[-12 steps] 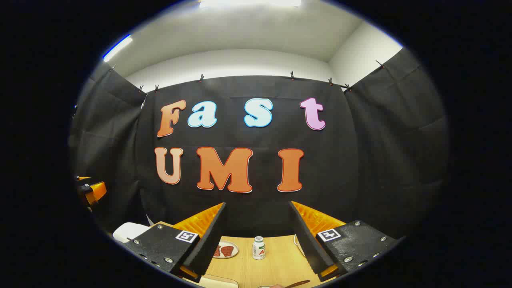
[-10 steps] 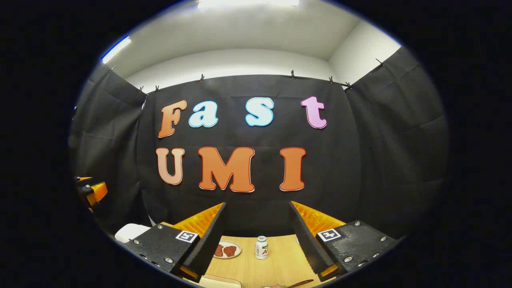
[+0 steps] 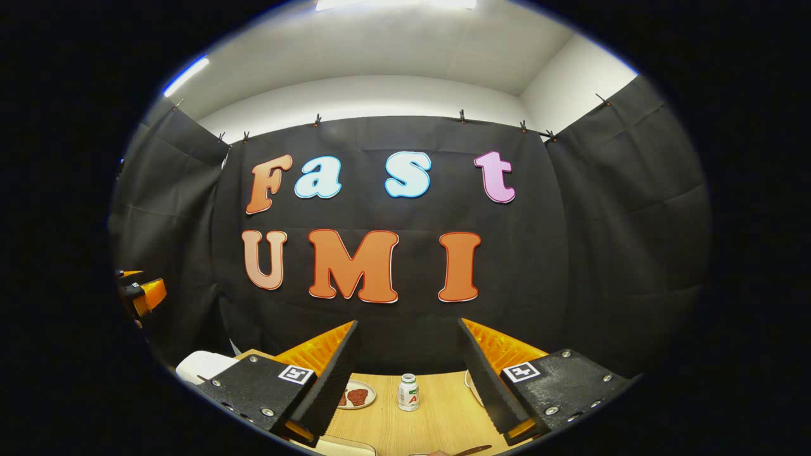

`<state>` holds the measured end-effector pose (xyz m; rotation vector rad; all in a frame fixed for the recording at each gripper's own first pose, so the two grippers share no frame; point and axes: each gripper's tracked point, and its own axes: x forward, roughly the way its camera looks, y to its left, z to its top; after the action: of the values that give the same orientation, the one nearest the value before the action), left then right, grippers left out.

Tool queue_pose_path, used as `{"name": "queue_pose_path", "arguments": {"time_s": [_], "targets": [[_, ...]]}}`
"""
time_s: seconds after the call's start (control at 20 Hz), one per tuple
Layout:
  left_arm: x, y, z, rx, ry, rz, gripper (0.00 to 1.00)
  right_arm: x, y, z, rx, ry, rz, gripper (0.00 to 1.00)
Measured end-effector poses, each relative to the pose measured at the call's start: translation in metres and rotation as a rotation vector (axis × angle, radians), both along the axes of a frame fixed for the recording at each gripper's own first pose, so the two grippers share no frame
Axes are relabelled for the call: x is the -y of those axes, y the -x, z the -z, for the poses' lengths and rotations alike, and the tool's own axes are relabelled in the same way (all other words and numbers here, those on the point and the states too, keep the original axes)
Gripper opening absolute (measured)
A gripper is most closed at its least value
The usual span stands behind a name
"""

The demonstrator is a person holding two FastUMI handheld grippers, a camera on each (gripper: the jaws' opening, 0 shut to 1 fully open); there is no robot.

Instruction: Close the left gripper, press the button to open the rice cooker; take a wooden spoon from the chopstick holder with the right hand, scoop a spoonful of rice and pour it into the rice cooker, then put the wooden spoon back into the chopstick holder.

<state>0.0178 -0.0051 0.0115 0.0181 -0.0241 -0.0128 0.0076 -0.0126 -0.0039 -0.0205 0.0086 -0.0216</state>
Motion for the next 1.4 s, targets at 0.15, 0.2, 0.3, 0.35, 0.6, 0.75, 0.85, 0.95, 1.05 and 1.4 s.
{"name": "queue_pose_path", "arguments": {"time_s": [0.15, 0.2, 0.3, 0.35, 0.6, 0.75, 0.85, 0.95, 1.05, 1.4], "targets": [[0.003, -0.004, -0.004, -0.001, 0.014, 0.012, 0.97, 0.007, 0.002, -0.002, 0.005, 0.014, 0.014, 0.93], [0.002, -0.006, -0.006, 0.001, 0.019, 0.015, 0.96, 0.009, 0.003, -0.003, 0.007, 0.022, 0.015, 0.93], [-0.001, -0.008, -0.008, 0.003, 0.025, 0.014, 0.97, 0.014, 0.005, -0.005, 0.011, 0.031, 0.023, 0.93], [-0.003, -0.008, -0.009, 0.005, 0.026, 0.012, 0.98, 0.014, 0.006, -0.007, 0.013, 0.032, 0.026, 0.93], [-0.001, -0.01, -0.014, 0.003, 0.021, 0.039, 0.98, 0.019, 0.007, -0.009, 0.014, 0.039, 0.042, 0.93], [0.004, -0.01, -0.013, 0.0, 0.015, 0.079, 0.94, 0.017, 0.008, -0.005, 0.003, 0.042, 0.043, 0.93], [-0.002, -0.012, -0.006, -0.022, 0.004, 0.072, 0.68, 0.014, 0.009, 0.001, -0.011, 0.044, 0.039, 0.93], [-0.014, -0.013, 0.0, -0.042, 0.002, 0.038, 0.41, 0.011, 0.007, 0.005, -0.023, 0.052, 0.037, 0.93], [-0.024, -0.015, 0.01, -0.069, 0.007, 0.013, 0.14, 0.008, 0.006, 0.011, -0.033, 0.059, 0.034, 0.93], [-0.049, -0.033, 0.096, -0.429, 0.121, 0.01, 0.05, 0.002, 0.006, 0.033, -0.079, 0.052, 0.04, 0.96]]}}
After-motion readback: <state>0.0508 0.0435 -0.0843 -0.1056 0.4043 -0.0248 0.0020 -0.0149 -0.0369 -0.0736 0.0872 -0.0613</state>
